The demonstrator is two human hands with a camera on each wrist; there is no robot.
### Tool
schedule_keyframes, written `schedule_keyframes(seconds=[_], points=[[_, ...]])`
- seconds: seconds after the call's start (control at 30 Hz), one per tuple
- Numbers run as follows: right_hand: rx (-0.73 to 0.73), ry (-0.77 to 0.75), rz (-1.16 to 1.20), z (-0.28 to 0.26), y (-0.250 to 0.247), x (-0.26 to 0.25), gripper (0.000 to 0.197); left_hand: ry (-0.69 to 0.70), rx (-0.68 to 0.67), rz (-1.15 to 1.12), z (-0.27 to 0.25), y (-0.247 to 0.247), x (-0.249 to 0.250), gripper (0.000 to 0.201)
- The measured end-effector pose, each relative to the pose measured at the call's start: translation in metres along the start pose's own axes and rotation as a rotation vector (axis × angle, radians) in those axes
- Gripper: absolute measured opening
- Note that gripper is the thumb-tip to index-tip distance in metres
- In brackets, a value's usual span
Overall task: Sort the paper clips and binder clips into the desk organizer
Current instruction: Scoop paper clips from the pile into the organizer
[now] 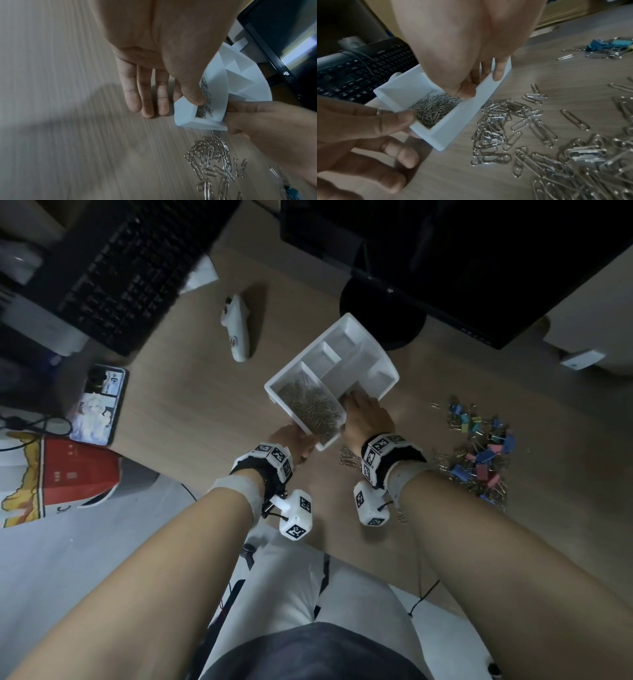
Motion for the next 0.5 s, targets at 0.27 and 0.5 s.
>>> schedule_keyframes(seconds=[0.27,0.5], points=[[-0.05,0.065,0.045,0.003,-0.012,-0.014,0.036,-0.017,-0.015,-0.006,0.001,-0.002,-0.004,0.047],[-0.174,0.153,0.137,0.006,-0.02,-0.015,0.019,0.039,0.059,-0.054,-0.002,-0.002,0.0,0.026]])
Point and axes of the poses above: each hand's wrist, its own z-axis towards the middle knuckle, its own y-axis out of the palm, x = y × z, the point moved 6 cm from there along z, towards the middle knuckle, and after that the axes turned 14 degrees about y, right-handed, at the moved point
